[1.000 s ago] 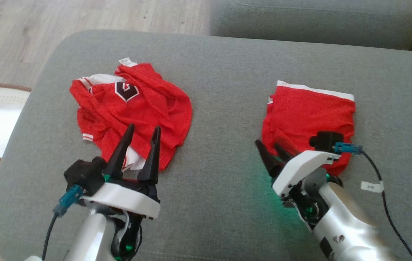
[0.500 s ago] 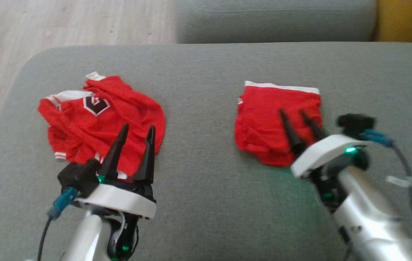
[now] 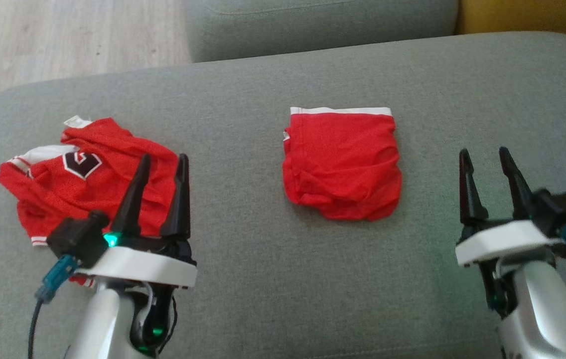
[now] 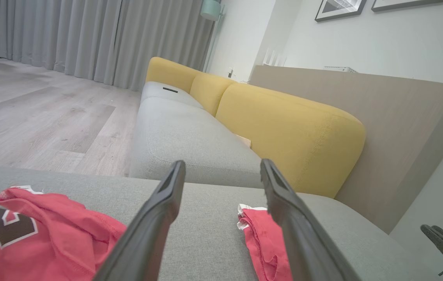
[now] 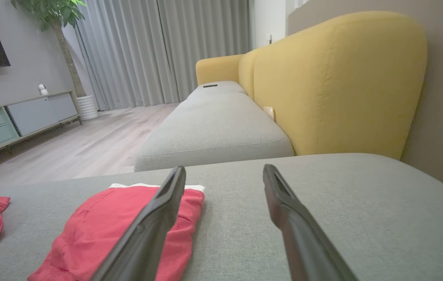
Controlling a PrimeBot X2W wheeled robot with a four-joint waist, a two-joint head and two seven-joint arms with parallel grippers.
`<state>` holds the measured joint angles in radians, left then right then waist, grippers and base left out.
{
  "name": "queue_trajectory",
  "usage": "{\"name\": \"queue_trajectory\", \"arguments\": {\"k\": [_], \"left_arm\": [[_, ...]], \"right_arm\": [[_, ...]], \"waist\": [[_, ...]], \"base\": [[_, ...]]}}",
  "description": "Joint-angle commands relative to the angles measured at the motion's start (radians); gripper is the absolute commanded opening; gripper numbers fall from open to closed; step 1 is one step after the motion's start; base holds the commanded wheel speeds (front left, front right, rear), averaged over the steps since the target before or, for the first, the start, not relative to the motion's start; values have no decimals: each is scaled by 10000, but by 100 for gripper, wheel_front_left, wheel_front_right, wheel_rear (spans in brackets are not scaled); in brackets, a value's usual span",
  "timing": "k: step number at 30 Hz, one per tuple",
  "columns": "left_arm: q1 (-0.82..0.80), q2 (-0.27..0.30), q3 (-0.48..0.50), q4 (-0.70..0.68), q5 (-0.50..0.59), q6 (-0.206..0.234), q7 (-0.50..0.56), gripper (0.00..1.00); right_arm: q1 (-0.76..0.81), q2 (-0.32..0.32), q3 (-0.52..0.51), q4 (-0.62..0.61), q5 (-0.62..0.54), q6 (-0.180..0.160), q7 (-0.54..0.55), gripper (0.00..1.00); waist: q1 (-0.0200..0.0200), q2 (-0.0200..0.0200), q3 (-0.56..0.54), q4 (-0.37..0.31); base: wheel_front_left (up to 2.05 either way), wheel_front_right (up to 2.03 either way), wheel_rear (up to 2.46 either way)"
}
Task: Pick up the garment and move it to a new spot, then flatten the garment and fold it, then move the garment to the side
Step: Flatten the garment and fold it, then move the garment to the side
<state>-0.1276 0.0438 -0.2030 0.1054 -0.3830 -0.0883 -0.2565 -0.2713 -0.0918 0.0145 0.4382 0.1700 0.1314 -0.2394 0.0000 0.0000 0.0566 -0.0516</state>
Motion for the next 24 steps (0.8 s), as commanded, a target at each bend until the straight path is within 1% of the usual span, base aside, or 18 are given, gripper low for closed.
{"name": "queue_trajectory", "arguments": {"k": [1, 4, 6, 10, 17, 21, 24], "left_arm": [[-346, 64, 450, -387, 0, 5, -53, 100], [-159, 64, 574, -386, -196, 25, -53, 100], [-52, 64, 595, -417, -109, 33, -53, 100], [149, 64, 561, -463, 148, 94, -53, 100], [88, 64, 441, -512, 136, 96, -53, 100], [-112, 64, 264, -471, 236, 76, -53, 100], [-265, 64, 109, -433, 279, 53, -53, 100]], "right_arm": [[-151, 75, 91, -533, -229, -7, -153, 100], [429, 319, -271, -1123, -673, -7, -188, 100], [718, 384, -345, -1397, -868, -7, -201, 100], [993, 409, -262, -1693, -669, -7, -214, 100], [1004, 413, -264, -1838, -503, -7, -220, 100], [790, 414, -303, -1815, -713, -7, -205, 100], [457, 414, -293, -1603, -624, -7, 68, 100]], "waist": [[0, 0, 18, -61], [0, 0, 51, -140], [0, 0, 73, -179], [0, 0, 122, -202], [0, 0, 259, -59], [0, 0, 545, 124], [0, 0, 785, 296]], "base": [[0, 0, 0], [0, 0, 0], [0, 0, 0], [0, 0, 0], [0, 0, 0], [0, 0, 0], [0, 0, 0]]}}
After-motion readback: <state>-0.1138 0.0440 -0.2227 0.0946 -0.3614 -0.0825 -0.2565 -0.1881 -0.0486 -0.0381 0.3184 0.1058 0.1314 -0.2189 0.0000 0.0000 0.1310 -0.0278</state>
